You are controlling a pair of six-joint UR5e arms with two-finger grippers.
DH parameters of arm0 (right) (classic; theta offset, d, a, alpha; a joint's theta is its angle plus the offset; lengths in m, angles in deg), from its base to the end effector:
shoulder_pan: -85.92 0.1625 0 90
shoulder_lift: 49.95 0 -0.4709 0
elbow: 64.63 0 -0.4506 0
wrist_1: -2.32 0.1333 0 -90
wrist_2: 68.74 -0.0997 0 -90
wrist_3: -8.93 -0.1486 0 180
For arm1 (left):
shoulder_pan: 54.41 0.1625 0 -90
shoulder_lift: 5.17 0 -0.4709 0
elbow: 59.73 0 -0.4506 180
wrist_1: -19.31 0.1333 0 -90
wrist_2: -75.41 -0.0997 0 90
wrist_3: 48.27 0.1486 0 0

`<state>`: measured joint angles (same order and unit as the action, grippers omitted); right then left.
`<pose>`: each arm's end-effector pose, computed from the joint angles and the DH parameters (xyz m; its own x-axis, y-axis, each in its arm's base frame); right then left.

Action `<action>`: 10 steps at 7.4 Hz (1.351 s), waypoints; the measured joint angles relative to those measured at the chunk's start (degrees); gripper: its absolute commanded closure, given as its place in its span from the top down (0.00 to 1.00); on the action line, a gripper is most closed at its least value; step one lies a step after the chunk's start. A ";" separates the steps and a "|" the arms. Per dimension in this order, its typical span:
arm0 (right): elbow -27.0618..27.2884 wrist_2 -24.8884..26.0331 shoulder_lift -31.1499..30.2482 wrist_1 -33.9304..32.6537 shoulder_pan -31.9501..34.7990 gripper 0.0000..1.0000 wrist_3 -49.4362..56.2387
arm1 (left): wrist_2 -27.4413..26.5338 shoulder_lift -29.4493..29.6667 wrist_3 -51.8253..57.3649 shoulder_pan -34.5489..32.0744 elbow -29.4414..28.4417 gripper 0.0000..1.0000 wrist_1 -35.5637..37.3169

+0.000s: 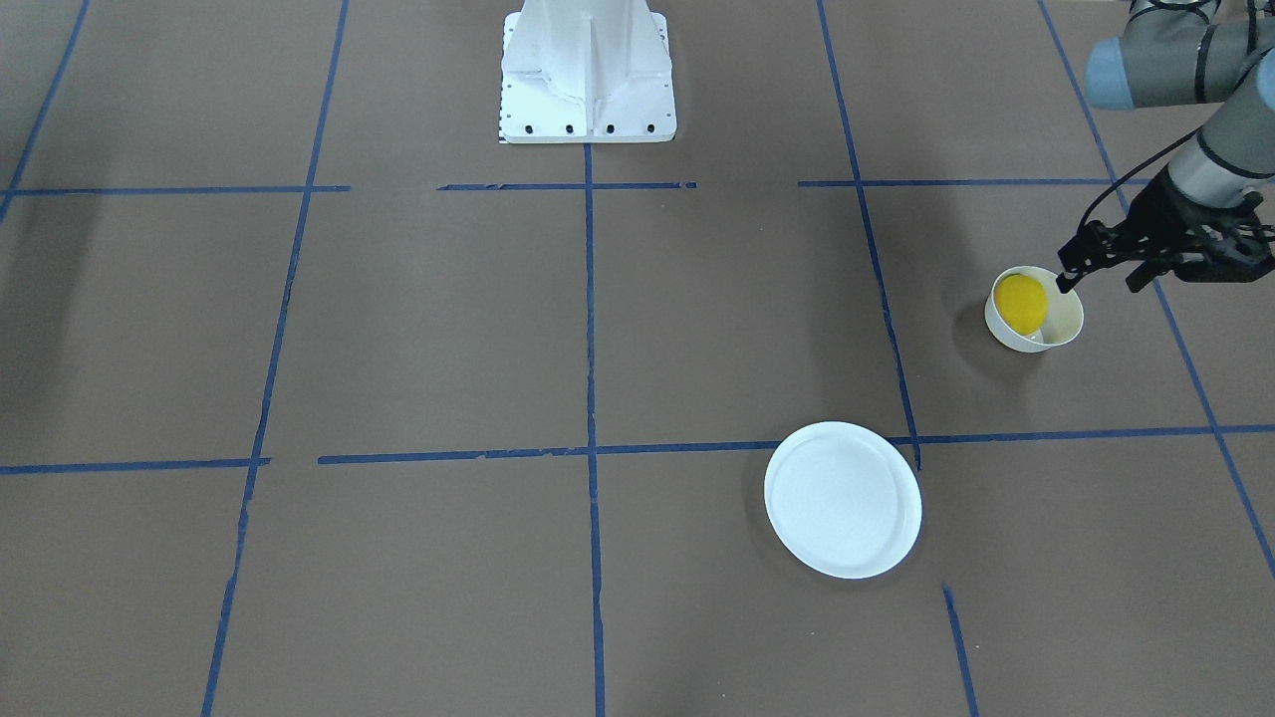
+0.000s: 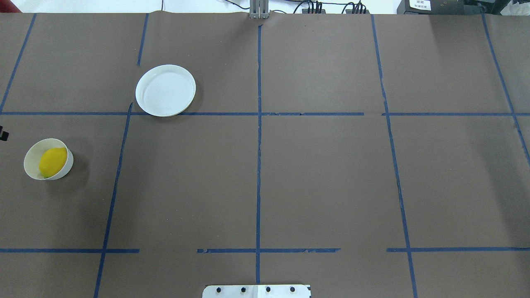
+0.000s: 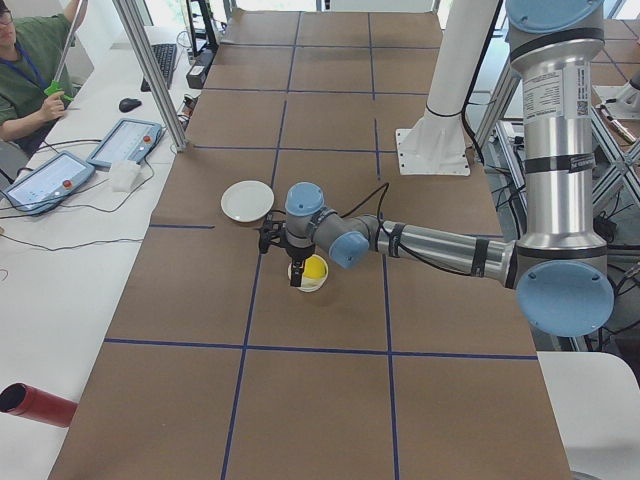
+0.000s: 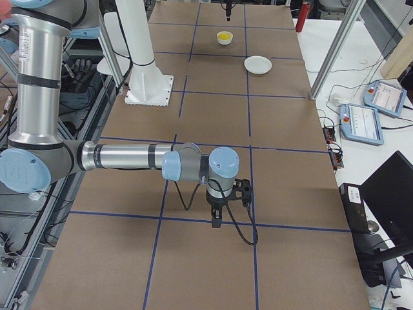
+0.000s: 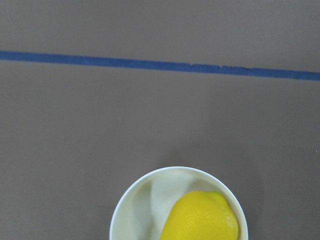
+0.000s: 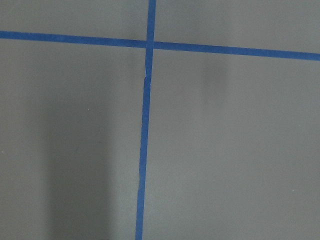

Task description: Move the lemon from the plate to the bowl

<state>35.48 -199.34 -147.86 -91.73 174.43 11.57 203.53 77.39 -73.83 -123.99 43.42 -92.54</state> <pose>0.0241 -0.4823 0.7276 0.7576 -0.0448 0.6512 0.0609 0.9981 -0.0023 0.1459 -0.5111 0.6421 0.7087 0.1306 -0.6933 -0.0039 0.9834 0.1813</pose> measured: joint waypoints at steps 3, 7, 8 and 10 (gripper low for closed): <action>0.00 0.00 0.00 0.00 0.00 1.00 0.00 | 0.83 -0.37 23.72 -14.98 -0.81 1.00 15.58; 0.00 0.00 0.00 0.00 0.00 1.00 0.00 | 5.16 -2.04 31.25 -21.80 -3.04 1.00 21.24; 0.00 0.00 0.00 0.00 0.00 1.00 0.00 | 6.89 -2.12 31.45 -21.87 -2.90 1.00 21.33; 0.00 0.00 0.03 0.00 0.00 1.00 0.00 | 7.49 -2.18 31.55 -21.91 -2.19 1.00 21.06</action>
<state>35.48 -199.35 -147.83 -91.73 174.42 11.57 211.02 75.20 -42.28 -145.89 41.23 -71.49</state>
